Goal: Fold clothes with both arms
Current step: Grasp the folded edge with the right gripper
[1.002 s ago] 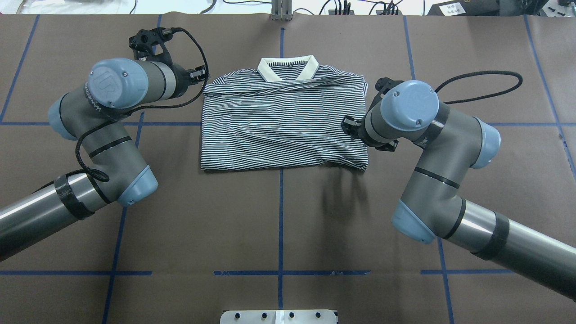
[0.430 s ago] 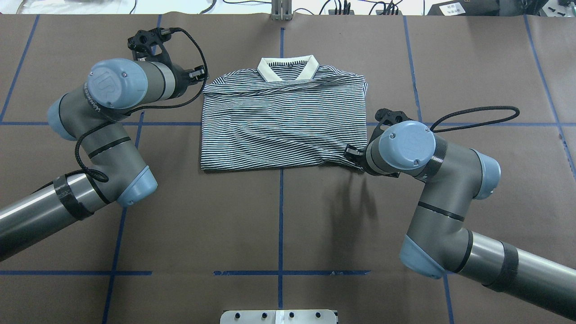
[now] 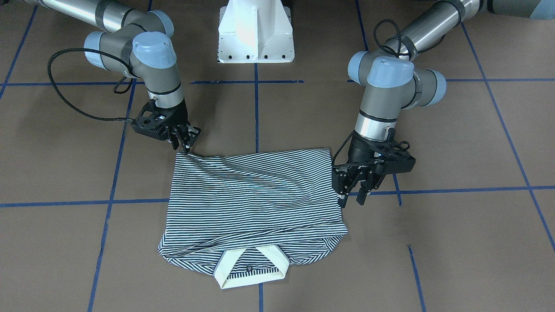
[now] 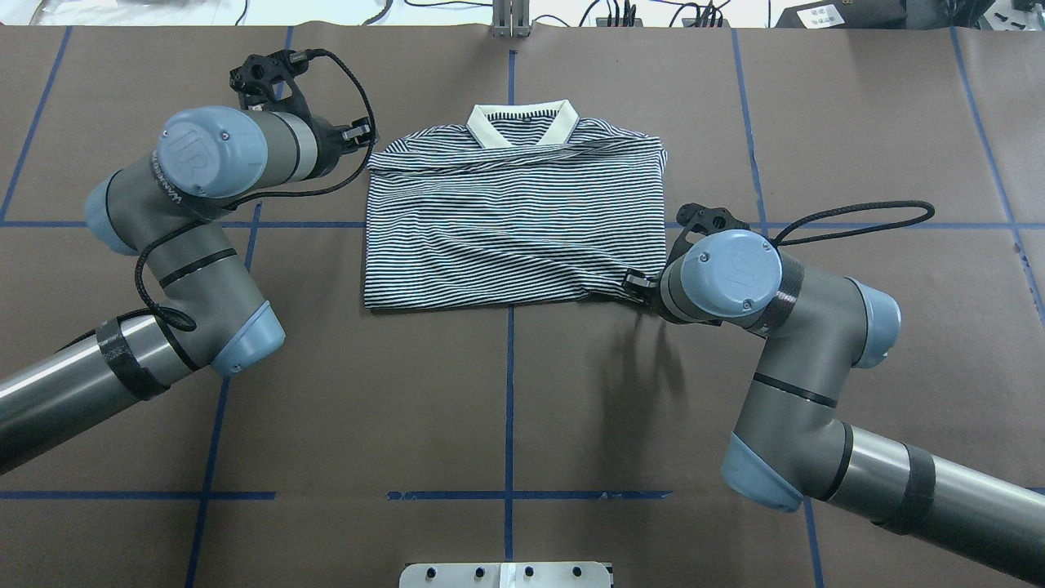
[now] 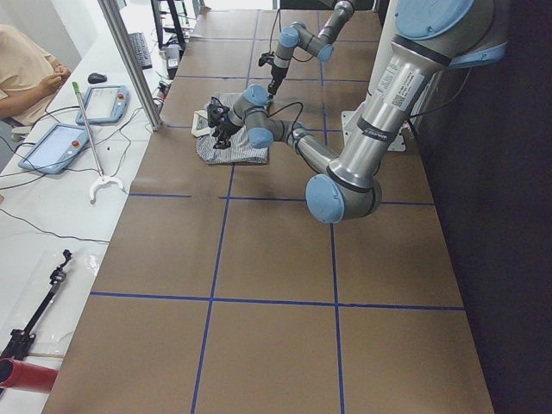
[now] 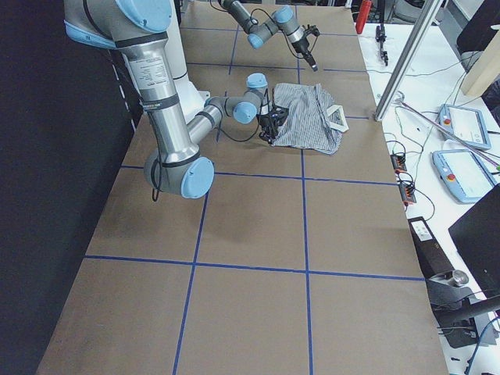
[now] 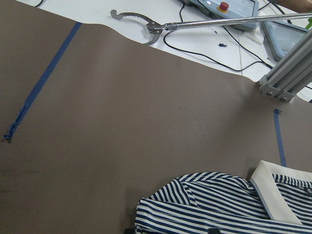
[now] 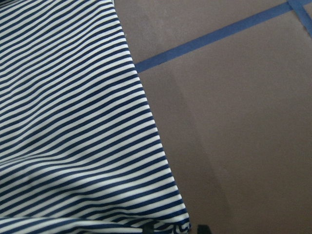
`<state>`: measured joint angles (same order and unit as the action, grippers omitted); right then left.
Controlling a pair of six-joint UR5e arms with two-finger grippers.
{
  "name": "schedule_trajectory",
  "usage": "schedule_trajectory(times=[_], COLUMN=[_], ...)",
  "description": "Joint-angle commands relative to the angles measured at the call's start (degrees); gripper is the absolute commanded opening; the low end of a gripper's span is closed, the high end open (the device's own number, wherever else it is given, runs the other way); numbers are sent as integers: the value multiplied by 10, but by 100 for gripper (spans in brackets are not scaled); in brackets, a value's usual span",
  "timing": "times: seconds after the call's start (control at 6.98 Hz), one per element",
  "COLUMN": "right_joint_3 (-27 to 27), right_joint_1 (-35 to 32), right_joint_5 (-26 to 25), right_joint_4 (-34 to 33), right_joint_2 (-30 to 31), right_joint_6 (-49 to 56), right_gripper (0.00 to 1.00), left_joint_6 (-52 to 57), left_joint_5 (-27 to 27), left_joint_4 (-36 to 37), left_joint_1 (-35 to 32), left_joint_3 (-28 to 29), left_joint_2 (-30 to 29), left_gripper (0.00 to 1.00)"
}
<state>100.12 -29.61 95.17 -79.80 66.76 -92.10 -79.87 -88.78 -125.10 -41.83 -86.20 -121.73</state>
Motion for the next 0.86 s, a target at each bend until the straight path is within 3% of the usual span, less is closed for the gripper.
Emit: schedule_trajectory(times=[0.0,0.14,0.43,0.57,0.72], right_joint_3=[-5,-7,-14,-14,-14], right_joint_1=[0,1,1,1,0], right_joint_5=[-10,-16,-17,-20,-20], right_joint_4=[0,0,0,0,0], right_joint_2=[-1,-2,-6,-4,-2], right_joint_6=[3,3,-5,-5,-5], right_gripper=[40,40,10,0,0], left_joint_6=[0,1,1,1,1], left_joint_5=[0,0,0,0,0], left_joint_4=[1,1,1,1,1], left_joint_1=[0,0,1,0,0], left_joint_3=[1,1,-1,-2,-2], left_joint_2=[1,1,7,7,7], left_gripper=[58,58,58,58,58])
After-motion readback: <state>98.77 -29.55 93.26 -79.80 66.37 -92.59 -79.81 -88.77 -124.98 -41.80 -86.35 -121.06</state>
